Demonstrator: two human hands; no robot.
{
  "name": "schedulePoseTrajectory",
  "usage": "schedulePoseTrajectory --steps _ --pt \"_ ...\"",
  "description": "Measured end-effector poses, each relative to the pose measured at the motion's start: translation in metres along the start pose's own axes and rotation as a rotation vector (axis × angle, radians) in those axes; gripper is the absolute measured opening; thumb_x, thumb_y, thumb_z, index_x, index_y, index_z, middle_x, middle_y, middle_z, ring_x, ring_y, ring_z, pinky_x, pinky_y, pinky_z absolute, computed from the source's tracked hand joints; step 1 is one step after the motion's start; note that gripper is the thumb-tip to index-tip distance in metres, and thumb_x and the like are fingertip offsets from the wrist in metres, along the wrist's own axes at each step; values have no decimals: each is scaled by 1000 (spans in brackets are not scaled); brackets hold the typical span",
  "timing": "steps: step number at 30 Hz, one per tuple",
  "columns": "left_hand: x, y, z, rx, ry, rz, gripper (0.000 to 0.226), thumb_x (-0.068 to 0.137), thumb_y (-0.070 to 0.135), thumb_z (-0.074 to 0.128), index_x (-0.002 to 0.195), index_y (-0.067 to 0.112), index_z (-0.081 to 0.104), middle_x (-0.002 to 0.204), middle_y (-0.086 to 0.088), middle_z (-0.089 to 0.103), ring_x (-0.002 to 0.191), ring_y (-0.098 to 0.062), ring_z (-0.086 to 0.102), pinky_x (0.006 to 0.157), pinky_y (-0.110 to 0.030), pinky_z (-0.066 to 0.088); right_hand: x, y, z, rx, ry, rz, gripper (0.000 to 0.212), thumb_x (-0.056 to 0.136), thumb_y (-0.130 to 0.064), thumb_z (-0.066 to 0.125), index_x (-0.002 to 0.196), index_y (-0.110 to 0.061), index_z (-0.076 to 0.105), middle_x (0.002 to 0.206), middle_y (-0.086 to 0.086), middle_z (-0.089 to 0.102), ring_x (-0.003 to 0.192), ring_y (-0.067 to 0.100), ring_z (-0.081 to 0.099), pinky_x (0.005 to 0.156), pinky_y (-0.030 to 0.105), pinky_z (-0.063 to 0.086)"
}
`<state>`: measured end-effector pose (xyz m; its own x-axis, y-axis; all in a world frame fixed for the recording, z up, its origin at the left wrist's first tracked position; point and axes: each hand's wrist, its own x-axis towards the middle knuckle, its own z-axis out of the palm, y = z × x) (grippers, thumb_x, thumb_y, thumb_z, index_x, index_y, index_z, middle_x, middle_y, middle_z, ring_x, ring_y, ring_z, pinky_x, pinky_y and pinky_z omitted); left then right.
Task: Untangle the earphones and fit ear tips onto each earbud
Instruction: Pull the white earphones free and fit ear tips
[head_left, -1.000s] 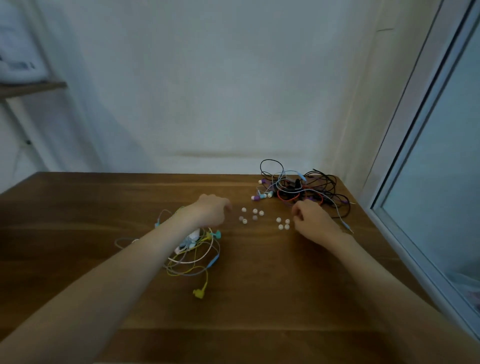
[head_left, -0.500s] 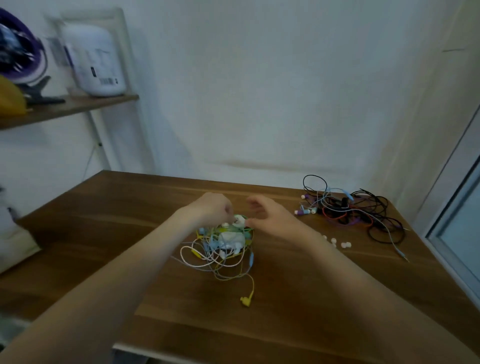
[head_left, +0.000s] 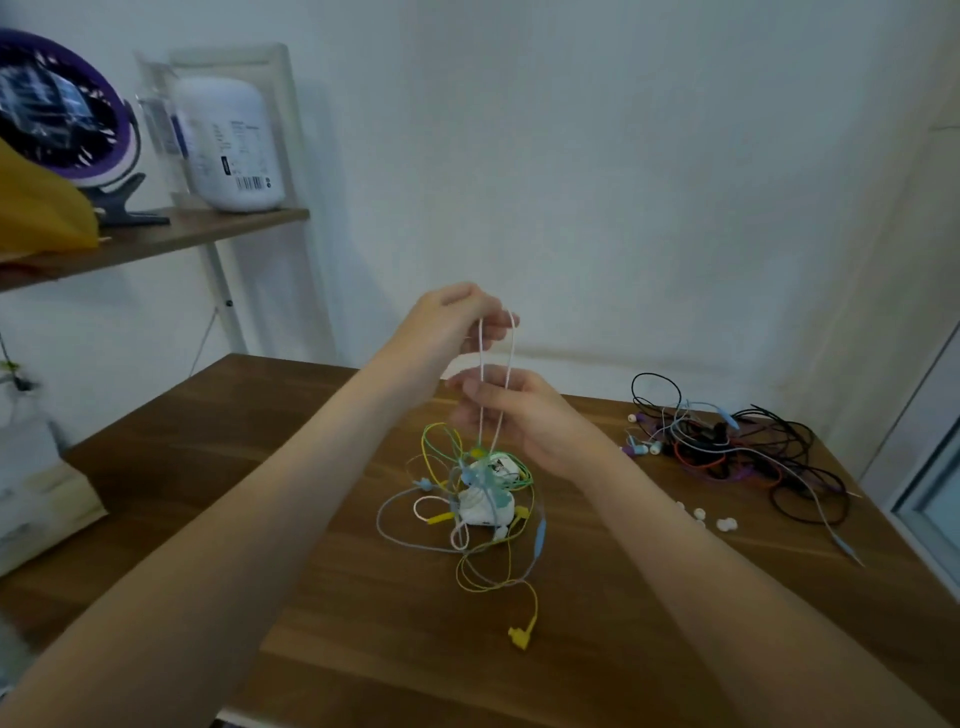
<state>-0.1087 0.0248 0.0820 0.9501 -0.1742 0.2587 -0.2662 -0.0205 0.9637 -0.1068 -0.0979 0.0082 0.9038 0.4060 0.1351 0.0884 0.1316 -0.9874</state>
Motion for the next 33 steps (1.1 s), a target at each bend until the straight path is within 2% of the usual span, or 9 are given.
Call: schedulePoseTrajectory --steps 4,7,10,14,16,21,28,31,33 --pt "7 16 0 -401 105 -94 22 92 4 37 71 9 43 54 -5 60 50 -20 56 53 -27 54 -3 3 -8 -232 75 10 17 98 -19 51 91 -11 64 66 3 63 66 15 63 70 24 53" --pt "14 19 -10 -273 185 -69 22 89 7 37 69 16 36 47 2 38 38 -12 21 35 -15 20 -7 9 -22 -548 97 55 25 99 -23 50 81 -10 62 67 2 66 62 9 60 65 24 48" --pt "15 12 -26 300 162 67 19 91 29 55 79 18 45 58 0 44 44 -13 36 41 -20 29 -11 14 -33 -692 115 101 34 99 -30 48 77 -9 63 71 4 71 67 12 64 74 31 52" --pt "5 -13 -36 1571 -259 18 49 82 63 59 115 28 58 102 0 62 105 -22 58 82 -32 43 -11 11 -33 -585 183 47 31 99 -29 49 82 -5 60 71 8 69 72 20 68 75 30 56" --pt "1 -23 -37 1668 -291 -3 41 91 55 50 111 23 65 106 -1 64 106 -23 58 76 -28 41 -9 7 -29 -490 175 0 29 99 -27 49 79 -6 55 64 9 63 63 23 65 67 26 55" --pt "4 -30 -47 938 -229 -17 36 100 34 45 75 19 66 71 7 61 71 -9 57 67 -26 40 -6 8 -30 -336 98 -37 19 94 -20 59 77 -11 55 49 0 44 43 17 42 49 25 43" --pt "0 -9 -44 -273 -180 -118 50 102 20 36 55 14 52 111 -10 70 114 -20 62 101 -31 44 -6 25 -36 -710 -28 212 30 99 -27 47 91 -8 69 95 6 70 90 16 64 89 34 50" --pt "-4 -2 -47 -619 -106 -145 42 97 17 37 55 12 36 66 -11 64 67 -23 68 70 -30 58 -7 33 -40 -762 30 222 35 99 -35 45 88 -13 69 96 2 68 95 18 61 91 38 45" --pt "-5 2 -51 -675 -69 -163 40 93 18 35 53 15 33 46 0 38 35 -11 36 35 -18 34 -4 36 -42 -845 55 219 33 99 -34 46 89 -13 68 89 5 64 81 20 58 78 36 46"
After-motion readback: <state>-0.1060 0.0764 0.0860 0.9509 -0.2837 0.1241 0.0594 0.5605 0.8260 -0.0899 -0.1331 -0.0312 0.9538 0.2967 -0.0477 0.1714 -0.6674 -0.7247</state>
